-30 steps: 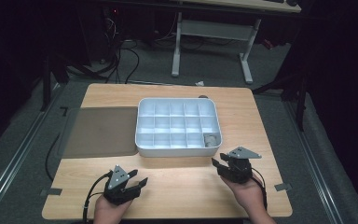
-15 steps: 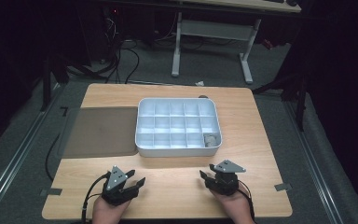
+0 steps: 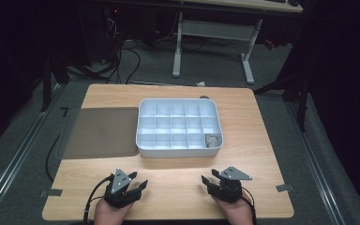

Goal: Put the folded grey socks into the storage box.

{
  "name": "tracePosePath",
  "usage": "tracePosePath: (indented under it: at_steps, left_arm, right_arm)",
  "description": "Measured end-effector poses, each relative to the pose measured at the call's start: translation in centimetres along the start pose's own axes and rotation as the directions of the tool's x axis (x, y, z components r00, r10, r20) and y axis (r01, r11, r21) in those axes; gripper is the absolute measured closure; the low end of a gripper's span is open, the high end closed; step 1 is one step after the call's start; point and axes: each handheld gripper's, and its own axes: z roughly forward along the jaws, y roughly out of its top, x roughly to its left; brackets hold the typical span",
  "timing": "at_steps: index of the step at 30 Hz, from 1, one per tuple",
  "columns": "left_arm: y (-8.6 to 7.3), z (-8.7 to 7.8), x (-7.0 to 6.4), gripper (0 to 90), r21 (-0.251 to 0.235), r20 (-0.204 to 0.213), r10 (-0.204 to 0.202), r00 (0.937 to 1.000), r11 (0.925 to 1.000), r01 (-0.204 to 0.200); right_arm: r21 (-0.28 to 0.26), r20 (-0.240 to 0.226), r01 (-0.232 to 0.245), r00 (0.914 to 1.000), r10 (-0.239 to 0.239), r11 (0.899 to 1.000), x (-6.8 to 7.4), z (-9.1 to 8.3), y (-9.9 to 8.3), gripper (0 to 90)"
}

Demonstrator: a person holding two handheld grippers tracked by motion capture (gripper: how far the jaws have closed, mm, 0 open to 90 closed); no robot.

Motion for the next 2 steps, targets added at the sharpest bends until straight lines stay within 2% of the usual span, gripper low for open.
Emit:
tracePosePath:
  at_steps: [2]
  left_arm:
    - [0.02, 0.02, 0.05, 47.3, 0.001, 0.001, 0.002, 1.0000, 1.0000, -0.002]
  right_arm:
    - [-0.001, 0.002, 0.000, 1.0000, 0.000, 1.000, -0.03, 0.04, -0.08, 48.4]
